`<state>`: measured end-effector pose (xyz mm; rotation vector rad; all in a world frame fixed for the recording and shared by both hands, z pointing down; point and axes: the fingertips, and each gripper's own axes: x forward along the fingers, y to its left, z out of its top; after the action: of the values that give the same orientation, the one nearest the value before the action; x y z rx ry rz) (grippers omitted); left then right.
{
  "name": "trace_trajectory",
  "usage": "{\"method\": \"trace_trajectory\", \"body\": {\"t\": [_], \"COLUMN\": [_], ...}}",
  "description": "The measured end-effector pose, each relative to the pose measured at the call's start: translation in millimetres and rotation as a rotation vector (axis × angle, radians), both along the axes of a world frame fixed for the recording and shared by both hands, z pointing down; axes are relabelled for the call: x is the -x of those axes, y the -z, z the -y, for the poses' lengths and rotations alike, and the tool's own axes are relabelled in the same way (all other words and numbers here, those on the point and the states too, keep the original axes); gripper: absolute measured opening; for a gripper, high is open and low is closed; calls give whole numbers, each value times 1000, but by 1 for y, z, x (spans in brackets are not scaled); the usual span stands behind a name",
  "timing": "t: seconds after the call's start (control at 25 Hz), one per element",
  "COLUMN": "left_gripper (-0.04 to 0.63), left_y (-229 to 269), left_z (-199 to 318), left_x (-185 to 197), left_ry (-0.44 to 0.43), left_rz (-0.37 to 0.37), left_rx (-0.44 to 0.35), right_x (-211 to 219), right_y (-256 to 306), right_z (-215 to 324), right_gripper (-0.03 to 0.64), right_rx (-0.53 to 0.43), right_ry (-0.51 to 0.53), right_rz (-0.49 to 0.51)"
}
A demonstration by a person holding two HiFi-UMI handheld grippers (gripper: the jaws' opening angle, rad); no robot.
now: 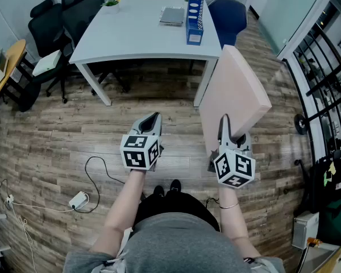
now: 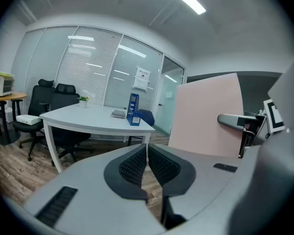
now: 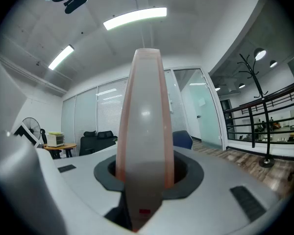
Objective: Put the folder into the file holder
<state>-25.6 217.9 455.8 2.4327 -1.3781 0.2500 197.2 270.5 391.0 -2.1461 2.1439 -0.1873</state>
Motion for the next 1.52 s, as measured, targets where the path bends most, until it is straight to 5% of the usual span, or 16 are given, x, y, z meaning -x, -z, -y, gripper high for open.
{"method": "trace_trajectory", "body": {"t": [1.04,1.52], "left_gripper": [31,31], "left_y": [-14,-27], "left_z": [14,103], "left_x": [-30,-25], "left_ry": [20,-24], "left_rz": [60,62], "left_rx": [28,56], "right_x": [-25,-19], "right_y": [18,29], "right_z": [36,125], "right_gripper": [161,163], "right_rx": [-75,-90], "right_ry": [22,7], "right_rz": [42,50]}}
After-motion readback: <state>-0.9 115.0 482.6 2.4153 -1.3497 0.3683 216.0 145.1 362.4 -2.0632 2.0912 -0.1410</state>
